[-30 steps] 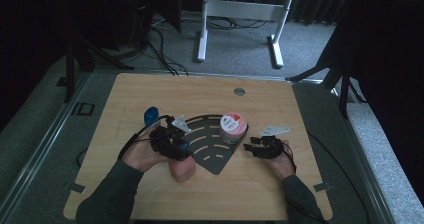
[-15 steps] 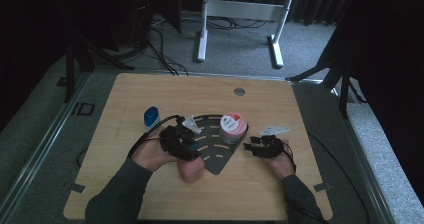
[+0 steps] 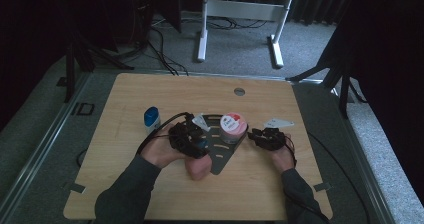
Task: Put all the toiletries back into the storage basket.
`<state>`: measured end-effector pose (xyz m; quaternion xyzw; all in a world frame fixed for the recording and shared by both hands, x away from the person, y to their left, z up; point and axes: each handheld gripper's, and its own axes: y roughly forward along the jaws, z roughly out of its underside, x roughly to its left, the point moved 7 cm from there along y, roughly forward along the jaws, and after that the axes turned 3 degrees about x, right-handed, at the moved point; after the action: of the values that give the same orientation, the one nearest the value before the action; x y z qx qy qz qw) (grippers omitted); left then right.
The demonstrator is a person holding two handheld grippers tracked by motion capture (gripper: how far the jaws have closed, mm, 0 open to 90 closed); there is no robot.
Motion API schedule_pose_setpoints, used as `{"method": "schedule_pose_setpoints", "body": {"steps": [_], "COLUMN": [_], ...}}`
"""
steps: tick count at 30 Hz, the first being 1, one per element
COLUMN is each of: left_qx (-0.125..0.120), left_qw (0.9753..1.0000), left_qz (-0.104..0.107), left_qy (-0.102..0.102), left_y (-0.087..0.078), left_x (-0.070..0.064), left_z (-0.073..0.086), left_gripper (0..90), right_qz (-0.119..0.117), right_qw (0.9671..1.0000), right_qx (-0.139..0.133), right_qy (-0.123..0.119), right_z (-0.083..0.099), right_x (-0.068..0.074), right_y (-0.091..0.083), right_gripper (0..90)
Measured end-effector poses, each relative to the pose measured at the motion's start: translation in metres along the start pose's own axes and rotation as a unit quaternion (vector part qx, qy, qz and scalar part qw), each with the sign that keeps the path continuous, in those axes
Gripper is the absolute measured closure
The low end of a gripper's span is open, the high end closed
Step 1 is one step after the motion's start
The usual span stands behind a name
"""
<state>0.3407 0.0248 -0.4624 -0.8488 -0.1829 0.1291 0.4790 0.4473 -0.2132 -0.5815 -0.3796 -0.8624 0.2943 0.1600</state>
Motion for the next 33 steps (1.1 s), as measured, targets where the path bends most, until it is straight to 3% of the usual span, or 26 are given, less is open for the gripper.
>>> {"method": "schedule_pose_setpoints", "body": {"steps": [13,33], "left_qx": [0.000,0.003], "left_qw": [1.0000,0.9998], "left_qz": [0.000,-0.012], "left_qy": [0.000,-0.018], "left_y": [0.006,0.017], "left_x": [0.005,0.018], "left_z": [-0.012,-0.026], "left_gripper": [57.8,57.8], "right_qz": [0.007,-0.014], "right_qw": [0.9994,0.9986], "right_qx": [-0.021,-0.019], "right_qy": [0.026,0.046], "right_z": [-0.021,-0.022], "right_x": [-0.010,-0.010], "right_y": [0.007,0.016], "right_gripper": [75.5,80.3]}}
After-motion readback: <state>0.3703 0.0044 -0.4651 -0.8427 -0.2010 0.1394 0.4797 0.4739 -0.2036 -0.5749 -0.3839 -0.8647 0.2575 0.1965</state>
